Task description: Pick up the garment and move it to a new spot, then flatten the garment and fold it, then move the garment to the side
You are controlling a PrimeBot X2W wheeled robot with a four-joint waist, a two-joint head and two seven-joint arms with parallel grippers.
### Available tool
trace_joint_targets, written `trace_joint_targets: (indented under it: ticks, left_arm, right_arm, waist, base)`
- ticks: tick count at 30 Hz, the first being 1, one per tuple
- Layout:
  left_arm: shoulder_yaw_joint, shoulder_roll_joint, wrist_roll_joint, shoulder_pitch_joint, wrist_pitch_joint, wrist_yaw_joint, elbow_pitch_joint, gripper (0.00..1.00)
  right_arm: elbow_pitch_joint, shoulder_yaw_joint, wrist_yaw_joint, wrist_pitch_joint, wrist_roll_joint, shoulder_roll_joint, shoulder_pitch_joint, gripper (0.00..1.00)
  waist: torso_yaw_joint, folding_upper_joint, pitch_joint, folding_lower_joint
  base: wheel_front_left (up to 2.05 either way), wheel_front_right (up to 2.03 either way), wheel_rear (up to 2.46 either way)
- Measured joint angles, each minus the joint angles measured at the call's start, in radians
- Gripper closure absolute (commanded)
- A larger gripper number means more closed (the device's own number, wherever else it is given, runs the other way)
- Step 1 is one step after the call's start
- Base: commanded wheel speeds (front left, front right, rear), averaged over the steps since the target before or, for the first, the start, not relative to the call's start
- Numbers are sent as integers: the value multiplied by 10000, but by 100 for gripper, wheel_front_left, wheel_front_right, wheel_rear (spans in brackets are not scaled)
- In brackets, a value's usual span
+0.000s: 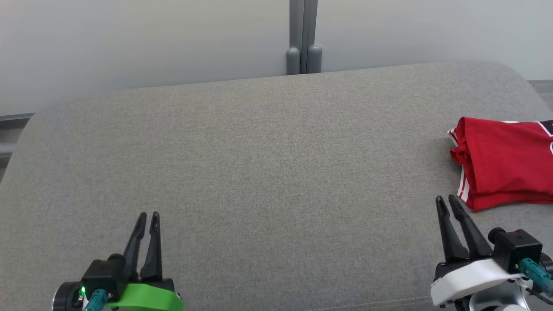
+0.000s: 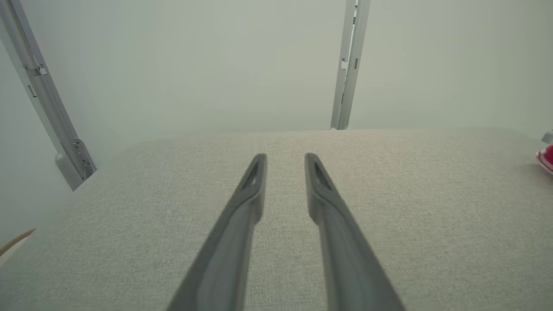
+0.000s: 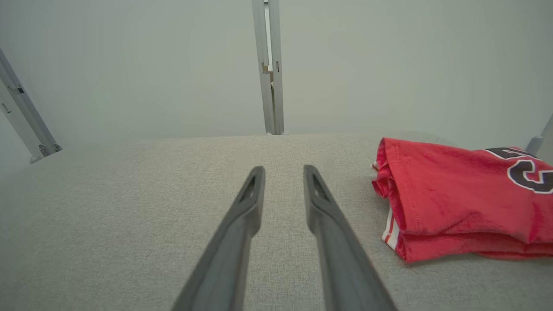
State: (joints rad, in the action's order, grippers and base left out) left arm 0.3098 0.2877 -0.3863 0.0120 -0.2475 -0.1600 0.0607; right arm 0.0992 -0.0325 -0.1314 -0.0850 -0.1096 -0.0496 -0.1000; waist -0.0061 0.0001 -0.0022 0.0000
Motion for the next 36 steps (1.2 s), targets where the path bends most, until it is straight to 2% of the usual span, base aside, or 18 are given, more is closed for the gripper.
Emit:
trace_joint_targets:
  ticks: [3,23,36]
  left_arm:
    - [35,-132,-238,110,13,31,79,100]
    - [-497,-640,-3538,143,443,788,111,100]
    - [-773,-932,-5160,156,662,1174,134,100]
  right_arm:
    - [-107,38,0,0,-318,27,-74,100]
    - [-617,-207,0,579,-4746,-368,-74,100]
    - [-855,-405,0,938,-6913,-527,-8,100]
  waist:
    - [1,0,1,0]
    - [11,0,7,0]
    - [17,0,10,0]
  base:
    - [0,0,0]
    - [0,0,0]
    - [0,0,0]
